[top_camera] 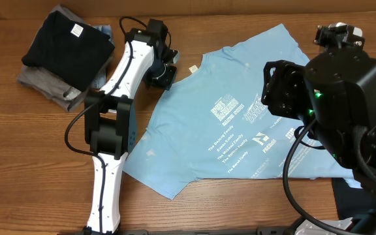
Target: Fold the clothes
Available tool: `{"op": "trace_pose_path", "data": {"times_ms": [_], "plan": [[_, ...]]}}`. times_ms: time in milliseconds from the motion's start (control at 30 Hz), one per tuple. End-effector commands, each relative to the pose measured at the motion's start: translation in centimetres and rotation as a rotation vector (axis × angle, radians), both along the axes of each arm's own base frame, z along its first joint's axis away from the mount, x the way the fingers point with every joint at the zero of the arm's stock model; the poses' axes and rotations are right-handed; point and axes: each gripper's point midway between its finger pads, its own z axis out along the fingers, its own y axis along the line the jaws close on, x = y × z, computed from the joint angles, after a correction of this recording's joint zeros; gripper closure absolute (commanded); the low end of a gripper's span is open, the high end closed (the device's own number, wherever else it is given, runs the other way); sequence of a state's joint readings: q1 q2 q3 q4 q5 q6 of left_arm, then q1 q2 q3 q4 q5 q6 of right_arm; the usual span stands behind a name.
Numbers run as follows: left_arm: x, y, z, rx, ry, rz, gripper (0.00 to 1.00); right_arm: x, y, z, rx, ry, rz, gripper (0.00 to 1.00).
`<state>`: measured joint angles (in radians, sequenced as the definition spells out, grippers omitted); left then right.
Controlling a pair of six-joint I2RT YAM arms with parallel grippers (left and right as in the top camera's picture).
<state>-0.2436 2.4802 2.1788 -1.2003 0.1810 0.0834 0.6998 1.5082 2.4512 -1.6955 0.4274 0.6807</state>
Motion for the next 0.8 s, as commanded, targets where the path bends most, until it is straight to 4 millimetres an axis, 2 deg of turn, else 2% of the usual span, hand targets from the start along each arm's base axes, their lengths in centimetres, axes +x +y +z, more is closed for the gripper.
{"op": "trace_pose_path", "data": {"times_ms": [0,33,133,267,367,533,600,700,733,767], "plan": [[0.0,1.5,-0.3,-0.019,0.031,0.049,0.26,0.1,-0.7,0.3,0.009,-0.014,-0.038,0.40],[0.0,1.7,-0.3,-0.019,0.035,0.052,0.19,0.1,-0.7,0.3,0.009,-0.014,-0.038,0.39],[0.0,1.7,-0.4,-0.019,0.037,0.053,0.13,0.1,-0.7,0.3,0.009,-0.014,-0.038,0.39],[-0.3,1.4,-0.7,-0.018,0.043,0.045,0.27,0.1,-0.7,0.4,0.006,-0.017,-0.042,0.40],[-0.7,0.9,-1.1,-0.019,0.053,0.036,0.28,0.1,-0.8,0.4,0.006,-0.018,-0.043,0.40],[-2.0,0.3,-3.1,-0.013,0.088,0.021,0.31,0.2,-0.9,0.4,0.002,-0.022,-0.051,0.39],[-2.5,0.3,-3.8,-0.012,0.099,0.018,0.46,0.2,-1.0,0.4,0.001,-0.023,-0.052,0.39],[-2.9,0.5,-4.0,-0.003,0.120,0.041,0.84,0.2,-1.0,0.4,0.001,-0.023,-0.052,0.39],[-3.0,0.9,-3.9,0.016,0.128,0.065,0.93,0.2,-1.0,0.4,0.001,-0.022,-0.052,0.36],[-3.0,1.8,-3.7,0.057,0.133,0.109,0.96,0.2,-0.9,0.4,0.001,-0.022,-0.052,0.33]]}}
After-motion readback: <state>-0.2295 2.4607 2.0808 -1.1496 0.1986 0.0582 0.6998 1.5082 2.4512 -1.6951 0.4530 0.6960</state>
